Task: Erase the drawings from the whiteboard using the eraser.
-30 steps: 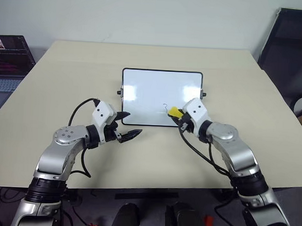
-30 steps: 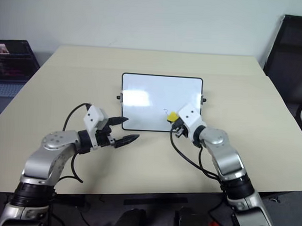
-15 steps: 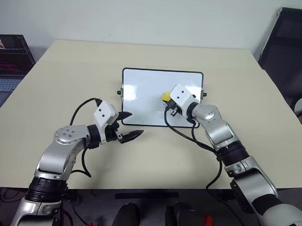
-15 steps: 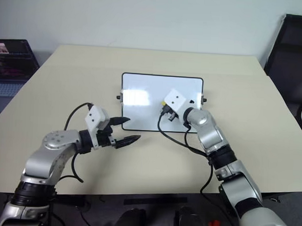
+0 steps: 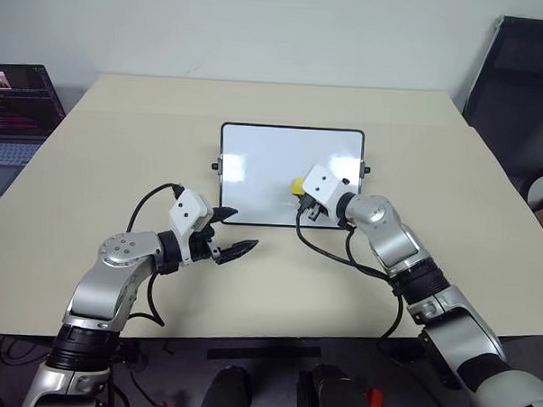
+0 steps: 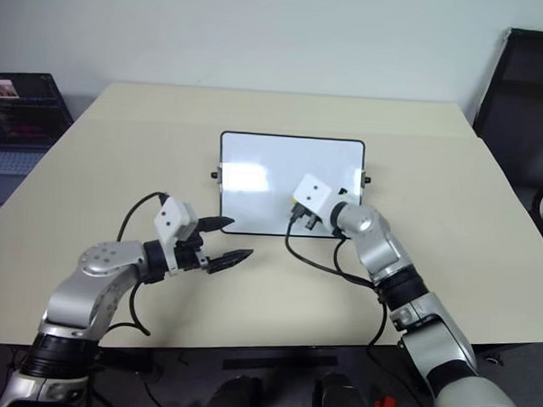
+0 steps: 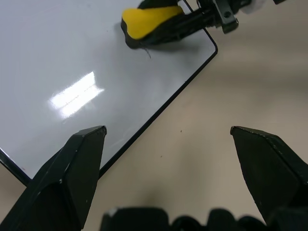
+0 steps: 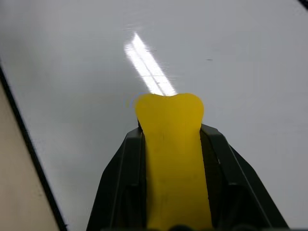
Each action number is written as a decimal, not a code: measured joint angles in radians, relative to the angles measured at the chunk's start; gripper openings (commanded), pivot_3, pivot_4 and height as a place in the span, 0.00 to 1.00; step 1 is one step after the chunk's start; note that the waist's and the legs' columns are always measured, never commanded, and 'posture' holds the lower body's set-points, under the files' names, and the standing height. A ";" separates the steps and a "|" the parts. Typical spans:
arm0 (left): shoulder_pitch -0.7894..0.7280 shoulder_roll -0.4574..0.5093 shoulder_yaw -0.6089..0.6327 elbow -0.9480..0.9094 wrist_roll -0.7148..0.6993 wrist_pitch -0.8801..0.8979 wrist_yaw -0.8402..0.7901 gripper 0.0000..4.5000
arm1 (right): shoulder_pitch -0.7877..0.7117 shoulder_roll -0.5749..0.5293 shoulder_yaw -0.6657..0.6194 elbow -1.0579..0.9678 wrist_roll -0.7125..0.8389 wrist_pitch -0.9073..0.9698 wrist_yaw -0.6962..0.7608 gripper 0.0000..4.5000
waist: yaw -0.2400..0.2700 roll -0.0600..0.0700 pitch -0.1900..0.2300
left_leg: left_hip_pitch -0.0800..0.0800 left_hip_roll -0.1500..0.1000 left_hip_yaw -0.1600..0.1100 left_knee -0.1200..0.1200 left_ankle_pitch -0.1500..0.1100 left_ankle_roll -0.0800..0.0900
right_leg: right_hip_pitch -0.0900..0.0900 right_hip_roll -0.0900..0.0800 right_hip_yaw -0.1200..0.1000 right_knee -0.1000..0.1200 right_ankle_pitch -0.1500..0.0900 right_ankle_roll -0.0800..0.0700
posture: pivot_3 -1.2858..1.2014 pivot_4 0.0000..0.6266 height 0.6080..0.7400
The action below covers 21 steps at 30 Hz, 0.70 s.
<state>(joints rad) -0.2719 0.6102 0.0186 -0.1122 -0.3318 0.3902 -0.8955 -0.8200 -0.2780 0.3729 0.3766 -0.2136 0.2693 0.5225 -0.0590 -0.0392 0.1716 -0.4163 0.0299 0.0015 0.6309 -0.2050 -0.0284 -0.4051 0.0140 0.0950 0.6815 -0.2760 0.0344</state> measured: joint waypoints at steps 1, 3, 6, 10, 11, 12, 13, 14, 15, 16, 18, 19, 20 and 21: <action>-0.002 0.000 -0.004 0.000 0.000 0.000 0.000 1.00 | 0.001 -0.001 0.000 -0.002 0.000 0.001 0.004 0.25 | 0.000 0.000 0.000 | 0.000 0.000 0.000 0.000 0.000 0.000 | 0.000 0.000 0.000 0.000 0.000 0.000 | 0.52 0.24 1.00; -0.009 -0.004 -0.014 -0.002 -0.001 0.001 0.002 1.00 | 0.015 -0.019 0.005 -0.027 -0.001 0.012 0.044 0.25 | 0.002 0.000 0.000 | 0.000 0.000 0.000 0.000 0.000 0.000 | 0.000 0.000 0.000 0.000 0.000 0.000 | 0.52 0.24 1.00; -0.011 -0.003 -0.014 -0.005 -0.001 0.012 0.010 1.00 | 0.058 -0.046 0.036 -0.079 -0.002 0.026 0.122 0.25 | 0.001 -0.001 0.000 | 0.000 0.000 0.000 0.000 0.000 0.000 | 0.000 0.000 0.000 0.000 0.000 0.000 | 0.52 0.24 1.00; -0.016 -0.003 -0.015 -0.017 -0.002 0.024 0.011 1.00 | 0.081 -0.047 0.062 -0.098 -0.013 0.029 0.148 0.25 | 0.000 0.000 0.000 | 0.001 0.000 0.000 0.000 0.000 0.000 | 0.000 0.000 0.001 0.000 0.000 0.001 | 0.52 0.24 1.00; -0.017 -0.003 -0.015 -0.025 -0.003 0.025 0.012 1.00 | 0.080 -0.042 0.061 -0.091 -0.018 0.021 0.129 0.25 | 0.000 0.000 0.000 | 0.001 0.000 0.000 0.000 0.000 0.000 | 0.000 0.000 0.001 0.000 -0.001 0.001 | 0.52 0.24 1.00; -0.017 -0.003 -0.015 -0.031 -0.003 0.030 0.012 1.00 | 0.071 -0.030 0.058 -0.075 -0.022 0.010 0.102 0.25 | -0.001 0.000 0.000 | 0.001 0.000 0.000 0.000 0.000 0.000 | 0.000 0.000 0.001 0.001 -0.001 0.002 | 0.52 0.24 1.00; -0.017 -0.003 -0.015 -0.037 -0.003 0.035 0.011 1.00 | 0.055 -0.020 0.055 -0.058 -0.024 0.000 0.074 0.25 | -0.002 0.000 0.000 | 0.001 0.000 0.000 0.000 0.000 0.000 | 0.000 0.000 0.001 0.001 0.000 0.002 | 0.52 0.24 1.00; -0.017 -0.003 -0.015 -0.040 -0.004 0.039 0.011 1.00 | 0.039 -0.012 0.043 -0.041 -0.033 -0.009 0.041 0.25 | -0.002 0.000 0.000 | 0.001 0.000 0.000 0.000 0.001 0.000 | 0.000 0.000 0.001 0.001 0.000 0.002 | 0.52 0.24 1.00; -0.017 -0.003 -0.015 -0.041 -0.005 0.041 0.012 1.00 | 0.020 -0.010 0.032 -0.025 -0.040 -0.015 0.016 0.25 | -0.001 0.000 0.000 | 0.001 0.000 0.000 0.000 0.001 0.001 | 0.000 0.000 0.001 0.001 0.000 0.002 | 0.52 0.24 1.00; -0.017 -0.003 -0.015 -0.041 -0.005 0.043 0.011 1.00 | 0.005 -0.010 0.016 -0.012 -0.042 -0.018 -0.006 0.25 | -0.001 0.000 0.000 | 0.001 0.000 0.000 0.000 0.001 0.000 | 0.000 0.000 0.001 0.000 0.000 0.002 | 0.52 0.24 1.00; -0.017 -0.002 -0.015 -0.041 -0.005 0.049 0.011 1.00 | -0.013 -0.012 -0.002 0.002 -0.043 -0.019 -0.023 0.25 | 0.001 0.000 0.000 | 0.000 0.000 0.000 0.000 0.001 0.000 | 0.000 0.000 0.001 0.000 0.001 0.000 | 0.52 0.24 1.00; -0.017 -0.002 -0.015 -0.042 -0.005 0.051 0.011 1.00 | -0.015 -0.012 -0.002 0.003 -0.043 -0.019 -0.022 0.25 | 0.001 0.000 0.000 | 0.000 0.000 0.000 -0.001 0.001 0.000 | 0.000 0.000 0.001 -0.001 0.001 0.000 | 0.52 0.24 1.00; -0.017 -0.002 -0.015 -0.042 -0.006 0.056 0.011 1.00 | -0.014 -0.013 -0.002 0.000 -0.043 -0.016 -0.017 0.25 | 0.001 0.000 0.000 | 0.000 0.000 0.000 -0.001 0.000 0.000 | 0.000 0.000 0.001 -0.001 0.001 0.000 | 0.52 0.24 1.00; -0.017 -0.003 -0.015 -0.044 -0.007 0.059 0.011 1.00 | -0.012 -0.018 0.000 -0.009 -0.043 -0.009 0.001 0.25 | 0.001 0.000 0.000 | 0.000 0.000 0.000 -0.001 0.000 0.000 | 0.000 0.000 0.001 -0.001 0.001 0.000 | 0.52 0.24 1.00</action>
<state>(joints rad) -0.2892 0.6076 0.0037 -0.1565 -0.3387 0.4494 -0.8842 -0.8317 -0.2963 0.3727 0.3672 -0.2563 0.2598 0.5237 -0.0582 -0.0395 0.1715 -0.4162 0.0296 0.0013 0.6298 -0.2045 -0.0280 -0.4053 0.0139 0.0958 0.6809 -0.2753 0.0341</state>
